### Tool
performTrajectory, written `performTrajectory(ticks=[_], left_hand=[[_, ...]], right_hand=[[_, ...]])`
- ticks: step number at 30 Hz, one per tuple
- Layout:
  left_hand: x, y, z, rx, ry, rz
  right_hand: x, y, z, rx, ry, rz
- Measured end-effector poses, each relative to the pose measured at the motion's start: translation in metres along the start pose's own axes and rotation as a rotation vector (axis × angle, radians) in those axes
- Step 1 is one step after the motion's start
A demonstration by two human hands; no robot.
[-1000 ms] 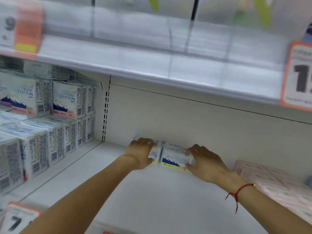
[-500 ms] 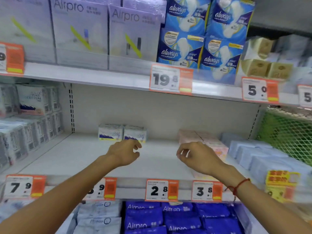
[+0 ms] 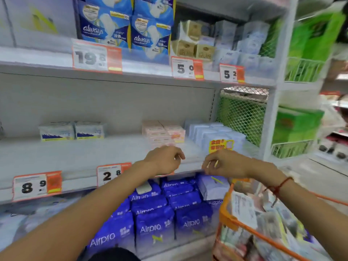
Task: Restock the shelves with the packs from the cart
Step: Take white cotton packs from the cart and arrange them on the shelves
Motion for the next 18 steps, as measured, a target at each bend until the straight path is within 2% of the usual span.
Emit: performTrajectory(ticks=[4,8,11,15,18], left_hand=[[-0.072,-0.033,0.008,0.038,-0.116,-0.124],[-0.128,-0.063,0.002,0.038,-0.255,-0.168],[-0.150,-0.088,0.004,0.044,-0.329,-0.106],[-0.155,-0.117,0.008,0.205,-0.369,0.103],[-0.149,-0.119,0.012,0.347,-0.322,0.179]], right_hand=[[-0.063,0.000,-0.052,0.024,-0.187,-0.037],[-0.101,-0.024,-0.089,0.232,-0.396,-0.051],[-0.128,-0.038,-0.102,0.289,-0.558,-0.076],[-0.142,-0.050,-0.099,0.279,-0.588,-0.058],[-0.134,-0.057,-0.088,0.273,-0.555,-0.027]])
Point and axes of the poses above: each hand's wrist, its own z-axis towards the middle knuckle, its own y-axis out of the back of the hand, x = y × z, the point moved 7 cm from there along z, towards the middle knuckle, and after that the axes turned 11 degrees about z, right-handed, at the moved point
